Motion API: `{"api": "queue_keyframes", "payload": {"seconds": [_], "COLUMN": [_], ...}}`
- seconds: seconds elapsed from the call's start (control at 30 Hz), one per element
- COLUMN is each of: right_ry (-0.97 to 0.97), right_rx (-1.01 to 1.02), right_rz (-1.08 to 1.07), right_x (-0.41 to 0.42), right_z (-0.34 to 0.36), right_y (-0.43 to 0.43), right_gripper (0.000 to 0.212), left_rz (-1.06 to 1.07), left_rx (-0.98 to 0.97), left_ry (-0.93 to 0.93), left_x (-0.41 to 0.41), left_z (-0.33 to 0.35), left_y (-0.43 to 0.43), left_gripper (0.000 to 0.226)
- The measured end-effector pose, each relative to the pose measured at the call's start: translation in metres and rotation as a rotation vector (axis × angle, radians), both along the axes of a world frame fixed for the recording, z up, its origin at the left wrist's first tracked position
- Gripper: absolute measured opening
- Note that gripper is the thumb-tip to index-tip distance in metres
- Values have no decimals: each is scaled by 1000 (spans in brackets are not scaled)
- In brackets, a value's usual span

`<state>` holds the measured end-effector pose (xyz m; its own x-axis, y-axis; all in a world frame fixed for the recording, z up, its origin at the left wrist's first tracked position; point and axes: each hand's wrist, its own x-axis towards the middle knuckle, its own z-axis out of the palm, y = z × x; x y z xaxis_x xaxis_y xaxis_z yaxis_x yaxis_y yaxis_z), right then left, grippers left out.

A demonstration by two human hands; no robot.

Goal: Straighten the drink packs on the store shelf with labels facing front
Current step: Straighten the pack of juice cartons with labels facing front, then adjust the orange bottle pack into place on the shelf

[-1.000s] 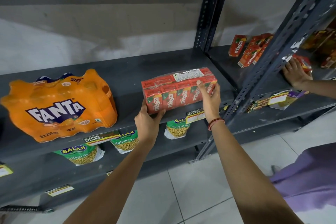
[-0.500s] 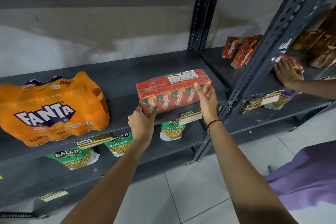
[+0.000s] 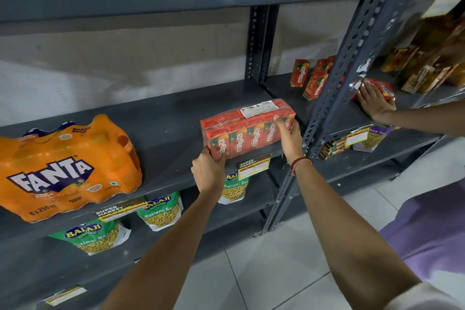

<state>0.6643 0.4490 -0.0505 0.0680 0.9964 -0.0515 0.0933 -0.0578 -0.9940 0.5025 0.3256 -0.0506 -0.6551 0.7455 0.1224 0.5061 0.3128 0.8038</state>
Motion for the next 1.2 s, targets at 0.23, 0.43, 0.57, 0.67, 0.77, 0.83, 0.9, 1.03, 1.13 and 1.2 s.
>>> {"api": "queue_keyframes", "payload": {"seconds": [0.23,0.43,0.57,0.67,0.77,0.83,0.9,1.03,1.13,1.2], "right_ry": [-41,-98,-291,-450,-517,-478,-418,-409,-399,-363], "right_rx": [-34,112,325,575,727,684,588,433,384,381], "right_rz": [-25,-170,-293,-116,96,233,354,553,608,639], "right_x": [-3,-16,-55,-103,-145,-174,-197,-230,-244,-250], "right_z": [-2,12,-3,-18,-24,-19,-15,-15,-19,-22], "right_y": [0,-26,-88,-138,-165,-173,-177,-178,-180,-186], "right_gripper": [81,57,50,42,43,53,68,86,78,65], "left_rz": [-59,-263,-235,-185,-124,-47,46,300,409,365], "left_rx": [-14,-23,66,128,233,288,347,483,418,294], "left_ry": [48,-15,-56,-93,-136,-113,-85,-57,-50,-82], "left_x": [-6,-37,-62,-86,-112,-136,-160,-205,-235,-252], "left_z": [2,-2,-4,-6,-7,-6,-7,-15,-24,-28], "left_y": [-4,-16,-47,-78,-111,-139,-163,-203,-218,-222], "left_gripper": [30,30,44,40,28,21,16,10,38,66]}}
